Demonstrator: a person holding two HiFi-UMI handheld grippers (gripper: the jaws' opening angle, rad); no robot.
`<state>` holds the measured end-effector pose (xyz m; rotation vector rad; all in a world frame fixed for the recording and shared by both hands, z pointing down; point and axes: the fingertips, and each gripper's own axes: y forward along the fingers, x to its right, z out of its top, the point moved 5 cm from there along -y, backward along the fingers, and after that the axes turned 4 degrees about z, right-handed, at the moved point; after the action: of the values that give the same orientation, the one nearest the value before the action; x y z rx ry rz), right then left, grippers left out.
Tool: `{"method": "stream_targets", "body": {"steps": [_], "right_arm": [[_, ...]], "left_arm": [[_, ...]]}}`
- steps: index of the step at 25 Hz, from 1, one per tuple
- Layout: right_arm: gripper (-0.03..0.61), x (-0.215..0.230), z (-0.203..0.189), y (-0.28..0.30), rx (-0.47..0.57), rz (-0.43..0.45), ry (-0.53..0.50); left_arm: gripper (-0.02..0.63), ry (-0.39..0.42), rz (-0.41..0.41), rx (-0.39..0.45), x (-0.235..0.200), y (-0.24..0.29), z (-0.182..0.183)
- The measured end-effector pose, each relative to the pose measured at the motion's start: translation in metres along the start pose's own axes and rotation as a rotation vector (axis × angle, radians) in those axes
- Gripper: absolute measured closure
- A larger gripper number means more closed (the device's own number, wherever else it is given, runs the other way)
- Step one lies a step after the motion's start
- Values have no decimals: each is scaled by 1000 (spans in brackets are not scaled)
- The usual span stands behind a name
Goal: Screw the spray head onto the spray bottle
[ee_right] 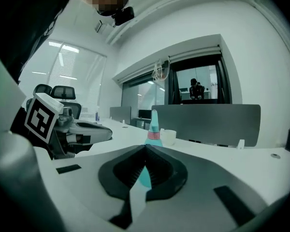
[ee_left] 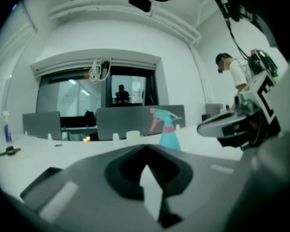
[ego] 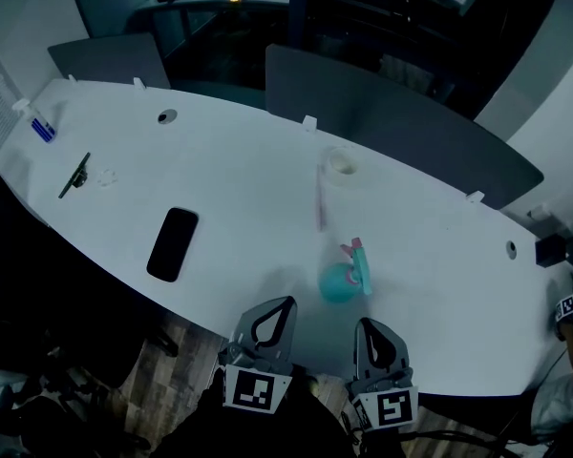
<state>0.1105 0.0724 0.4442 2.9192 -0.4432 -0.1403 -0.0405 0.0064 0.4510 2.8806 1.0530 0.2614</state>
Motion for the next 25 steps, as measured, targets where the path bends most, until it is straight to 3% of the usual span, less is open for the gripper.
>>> {"method": "stream_targets", "body": {"steps": [4,6,11,16,19,22,25], "right_arm": [[575,-3,2,-29,35,-4,-32],[575,-7,1,-53,61,-10,-42],[575,-17,-9,-135,117,-34,-23],[575,-40,-24,-207,136,5,25],[575,-57,-19,-229,168,46,20],[575,-69,-9,-246,201,69,-12],[575,-84,-3,-255,224,76,-26]], "left_arm": [[611,-53,50,-14,21,-22,1],[611,-27,74,-10,38,-38,6],[611,-67,206,11,93,-106,17],[611,-6,289,22,150,-180,27],[611,23,322,-10,164,-219,33],[611,37,358,36,170,-243,46],[611,-11,386,61,169,-258,52]]}}
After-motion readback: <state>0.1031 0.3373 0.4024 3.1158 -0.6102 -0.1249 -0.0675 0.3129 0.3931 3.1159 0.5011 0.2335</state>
